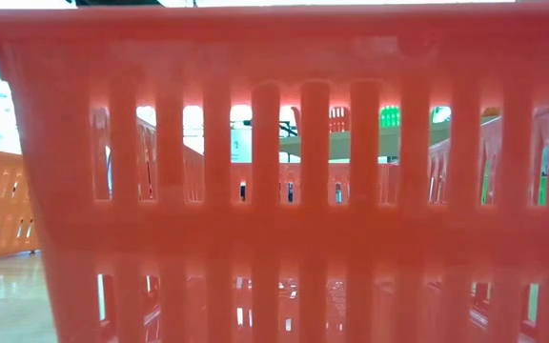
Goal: Stack baskets on shelf by color
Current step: Stack the top green bin on the green bin on the shelf
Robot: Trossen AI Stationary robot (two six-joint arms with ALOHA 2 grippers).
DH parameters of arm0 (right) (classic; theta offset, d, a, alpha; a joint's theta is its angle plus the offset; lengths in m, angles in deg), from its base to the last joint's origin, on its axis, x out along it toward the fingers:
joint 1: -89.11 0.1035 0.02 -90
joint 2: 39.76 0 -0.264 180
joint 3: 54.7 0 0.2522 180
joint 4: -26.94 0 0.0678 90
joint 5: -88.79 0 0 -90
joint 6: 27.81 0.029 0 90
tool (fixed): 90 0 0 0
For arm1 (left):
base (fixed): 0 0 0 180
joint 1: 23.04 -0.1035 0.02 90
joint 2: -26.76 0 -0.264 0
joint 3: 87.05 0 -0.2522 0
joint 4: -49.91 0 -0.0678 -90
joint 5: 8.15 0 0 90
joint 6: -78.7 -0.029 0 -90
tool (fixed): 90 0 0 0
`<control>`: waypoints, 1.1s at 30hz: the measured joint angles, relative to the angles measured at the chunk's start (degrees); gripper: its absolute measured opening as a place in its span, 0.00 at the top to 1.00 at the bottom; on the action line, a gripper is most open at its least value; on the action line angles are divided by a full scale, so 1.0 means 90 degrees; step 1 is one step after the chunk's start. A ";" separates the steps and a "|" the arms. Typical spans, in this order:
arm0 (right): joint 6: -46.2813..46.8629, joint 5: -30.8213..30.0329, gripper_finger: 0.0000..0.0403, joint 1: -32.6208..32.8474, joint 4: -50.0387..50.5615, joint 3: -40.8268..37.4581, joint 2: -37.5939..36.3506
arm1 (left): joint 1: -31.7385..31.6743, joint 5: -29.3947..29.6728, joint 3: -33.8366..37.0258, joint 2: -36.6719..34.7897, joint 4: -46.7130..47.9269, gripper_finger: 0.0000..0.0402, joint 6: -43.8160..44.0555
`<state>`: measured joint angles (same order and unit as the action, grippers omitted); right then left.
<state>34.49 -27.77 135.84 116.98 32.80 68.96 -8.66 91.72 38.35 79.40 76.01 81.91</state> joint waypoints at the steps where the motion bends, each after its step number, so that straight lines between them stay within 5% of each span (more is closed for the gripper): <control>1: -0.0094 0.0030 0.60 0.0002 -0.0147 -0.0052 0.0000 | 0.0002 0.0000 0.0000 0.0000 -0.0026 0.92 0.0000; 16: -0.0466 0.0247 0.62 -0.0419 -0.1680 -0.0806 0.0000 | 0.0000 0.0000 0.0000 0.0000 -0.0093 0.92 0.0000; 25: -0.0874 0.0286 0.95 -0.0528 -0.1902 -0.0632 -0.0002 | 0.0000 0.0000 0.0000 0.0000 -0.0093 0.93 0.0002; 33: -0.1208 0.0465 0.98 -0.0525 -0.1733 -0.0428 -0.0002 | 0.0000 0.0000 0.0000 0.0000 -0.0093 0.91 0.0002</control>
<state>23.62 -23.58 131.11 101.38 28.94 68.94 -8.66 91.72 38.35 79.40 75.18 81.93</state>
